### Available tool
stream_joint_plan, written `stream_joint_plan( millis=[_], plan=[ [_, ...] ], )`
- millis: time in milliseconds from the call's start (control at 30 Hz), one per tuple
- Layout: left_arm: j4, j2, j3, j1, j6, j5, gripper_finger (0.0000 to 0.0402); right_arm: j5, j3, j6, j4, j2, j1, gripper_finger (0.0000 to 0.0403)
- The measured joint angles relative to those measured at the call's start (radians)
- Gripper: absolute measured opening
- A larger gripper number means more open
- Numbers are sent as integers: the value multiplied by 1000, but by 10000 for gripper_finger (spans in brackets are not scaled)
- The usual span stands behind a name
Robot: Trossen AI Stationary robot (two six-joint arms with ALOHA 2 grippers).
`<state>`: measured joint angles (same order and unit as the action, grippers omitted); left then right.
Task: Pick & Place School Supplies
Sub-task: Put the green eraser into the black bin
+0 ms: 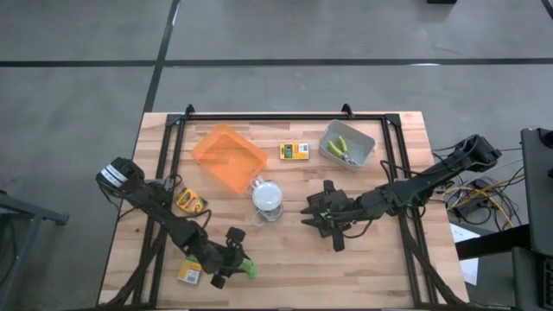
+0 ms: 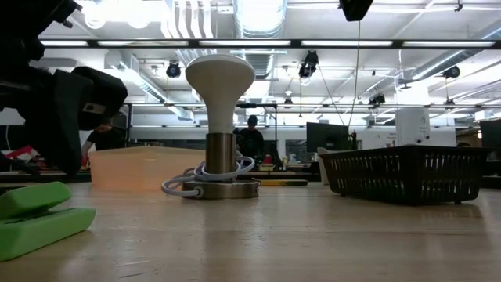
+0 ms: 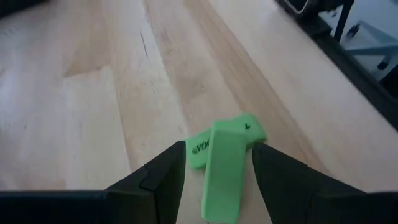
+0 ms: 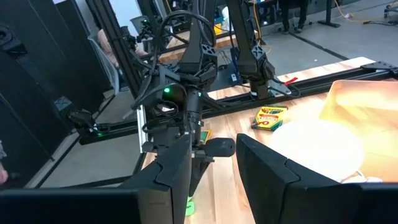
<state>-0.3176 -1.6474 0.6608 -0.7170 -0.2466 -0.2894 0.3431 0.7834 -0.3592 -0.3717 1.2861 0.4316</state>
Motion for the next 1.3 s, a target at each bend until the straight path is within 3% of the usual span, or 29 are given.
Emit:
stream_joint_plan(
  millis=[600,867,1300],
  plan=[
    [-10,-4,-28,0,-44,0,190,26,0,3,0,0,-1,123],
    [-167,-98,-27,0,-82,0,190,26,0,3,0,0,-2,123],
    [-177,-146,-17,0,-63,-3,190,26,0,3,0,0,-2,123]
  ],
)
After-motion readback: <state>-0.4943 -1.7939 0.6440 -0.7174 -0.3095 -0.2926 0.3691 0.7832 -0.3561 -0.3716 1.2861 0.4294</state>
